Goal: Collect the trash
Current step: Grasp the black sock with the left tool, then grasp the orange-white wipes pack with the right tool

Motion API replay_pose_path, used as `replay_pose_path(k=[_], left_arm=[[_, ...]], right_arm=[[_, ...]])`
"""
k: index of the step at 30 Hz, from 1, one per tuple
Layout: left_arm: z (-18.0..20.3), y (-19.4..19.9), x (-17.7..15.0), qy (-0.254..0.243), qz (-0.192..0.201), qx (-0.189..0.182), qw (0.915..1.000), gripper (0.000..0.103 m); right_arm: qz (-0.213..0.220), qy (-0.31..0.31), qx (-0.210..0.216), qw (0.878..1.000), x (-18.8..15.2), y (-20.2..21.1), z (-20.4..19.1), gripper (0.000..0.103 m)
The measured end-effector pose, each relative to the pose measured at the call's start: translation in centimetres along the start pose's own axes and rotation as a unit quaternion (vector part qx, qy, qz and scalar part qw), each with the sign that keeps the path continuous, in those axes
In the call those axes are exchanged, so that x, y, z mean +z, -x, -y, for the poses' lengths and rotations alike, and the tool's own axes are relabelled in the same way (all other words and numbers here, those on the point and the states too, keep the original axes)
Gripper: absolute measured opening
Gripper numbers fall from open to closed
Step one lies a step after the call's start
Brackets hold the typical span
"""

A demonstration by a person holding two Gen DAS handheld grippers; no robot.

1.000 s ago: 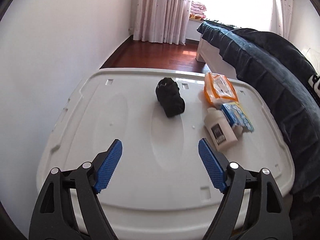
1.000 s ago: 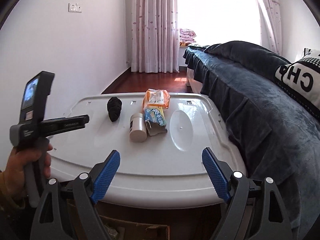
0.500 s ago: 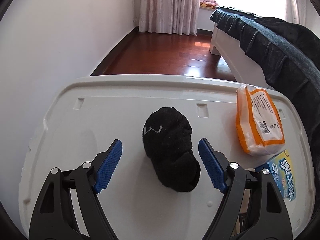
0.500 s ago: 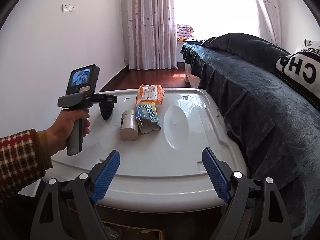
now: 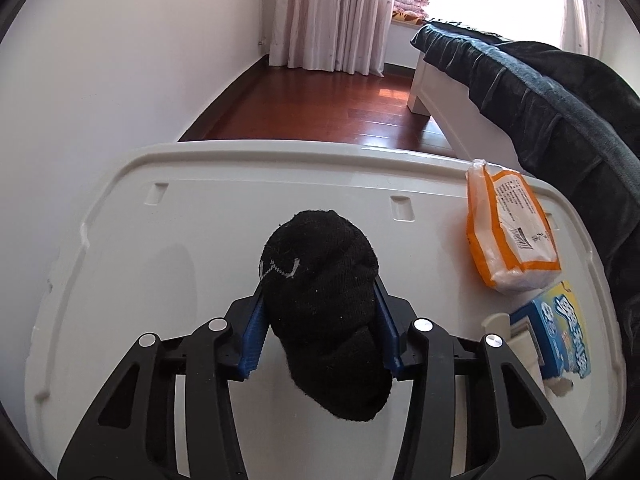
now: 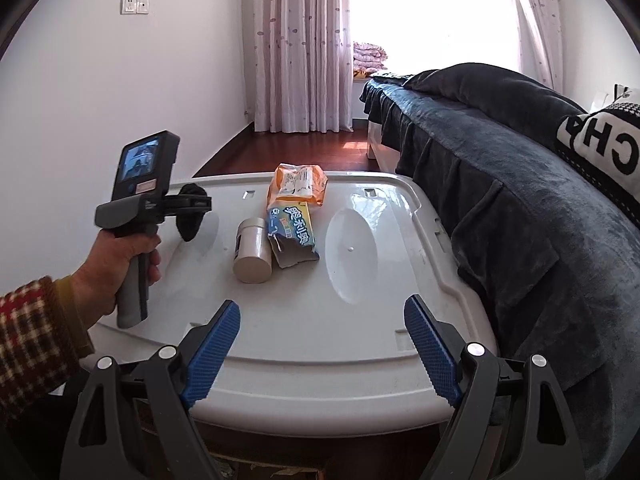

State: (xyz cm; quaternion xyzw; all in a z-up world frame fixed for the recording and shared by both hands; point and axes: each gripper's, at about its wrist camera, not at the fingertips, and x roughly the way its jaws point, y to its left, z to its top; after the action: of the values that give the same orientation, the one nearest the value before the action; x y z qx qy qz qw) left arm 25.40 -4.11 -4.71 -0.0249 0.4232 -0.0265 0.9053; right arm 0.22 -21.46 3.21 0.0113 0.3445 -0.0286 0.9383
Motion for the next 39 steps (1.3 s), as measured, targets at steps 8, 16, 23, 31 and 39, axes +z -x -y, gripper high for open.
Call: replay_pose_path(k=[8, 16, 23, 31, 39], left_arm=[[-1.6, 7.7, -4.1, -0.002, 0.026, -0.006, 0.9997, 0.045], [-0.4, 9.6, -5.0, -0.035, 0.043, -0.025, 0.9981, 0.045], [-0.1, 9.4, -5.3, -0.036, 0.043, -0.044, 0.9974, 0.045], [0.1, 9.1, -5.8, -0.037, 0.037, -0.049, 0.9974, 0.045], [0.3, 9.6, -6.1, -0.034, 0.037, -0.053, 0.9974, 0.046]], right_arm=[[0.009, 0.0, 0.022, 1.0, 8.8, -7.8, -0.9, 0.083], [-0.096, -0.012, 0.035, 0.995, 15.8, -22.0, -2.1, 0.084], [-0.209, 0.003, 0.05, 0.977, 16.4, -30.2, -3.1, 0.082], [-0.255, 0.047, -0.005, 0.966, 16.0, -32.8, -4.0, 0.046], [-0.218, 0.049, 0.004, 0.975, 17.2, -31.3, -4.2, 0.019]])
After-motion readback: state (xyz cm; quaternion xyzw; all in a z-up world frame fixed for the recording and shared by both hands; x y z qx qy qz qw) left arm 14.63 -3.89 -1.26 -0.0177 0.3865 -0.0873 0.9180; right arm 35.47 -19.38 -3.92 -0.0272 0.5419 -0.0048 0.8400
